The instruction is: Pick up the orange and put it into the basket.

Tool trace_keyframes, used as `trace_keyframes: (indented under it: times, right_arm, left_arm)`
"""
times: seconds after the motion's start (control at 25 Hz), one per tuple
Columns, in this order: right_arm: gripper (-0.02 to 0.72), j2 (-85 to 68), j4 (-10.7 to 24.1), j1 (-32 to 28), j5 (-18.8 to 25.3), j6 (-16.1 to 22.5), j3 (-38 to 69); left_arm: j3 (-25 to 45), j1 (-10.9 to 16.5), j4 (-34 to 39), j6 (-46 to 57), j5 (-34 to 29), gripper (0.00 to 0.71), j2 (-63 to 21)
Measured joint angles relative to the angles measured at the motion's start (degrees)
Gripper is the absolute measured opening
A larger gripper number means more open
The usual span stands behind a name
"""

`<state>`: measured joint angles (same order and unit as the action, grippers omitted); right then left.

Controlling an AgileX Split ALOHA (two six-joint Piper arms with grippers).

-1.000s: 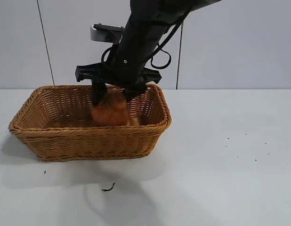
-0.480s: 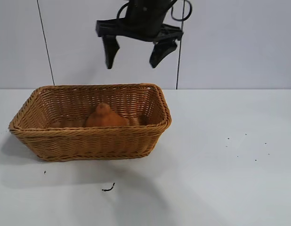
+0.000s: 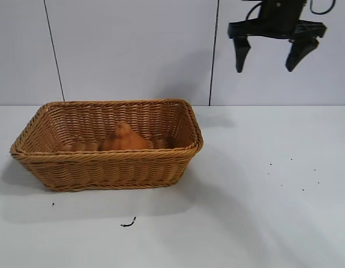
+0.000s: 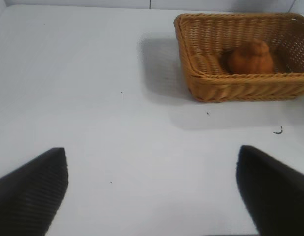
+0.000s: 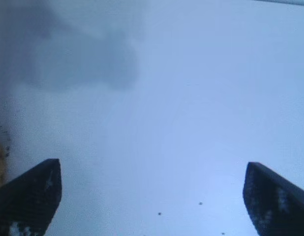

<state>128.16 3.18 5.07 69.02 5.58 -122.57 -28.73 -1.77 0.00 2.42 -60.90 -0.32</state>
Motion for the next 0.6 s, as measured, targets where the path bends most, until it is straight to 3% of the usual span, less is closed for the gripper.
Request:
trace_keyframes:
  times: [0.2, 0.6]
  right_arm:
    - [0.694, 0.00, -3.52, -5.07, 0.59, -1.39, 0.00]
    - [0.694, -3.22, -4.29, -5.02, 0.55, -3.96, 5.85]
  left_arm:
    - [0.00, 0.00, 0.00, 0.00, 0.00, 0.666, 0.00]
    - [0.00, 0.00, 0.00, 0.00, -0.02, 0.666, 0.00]
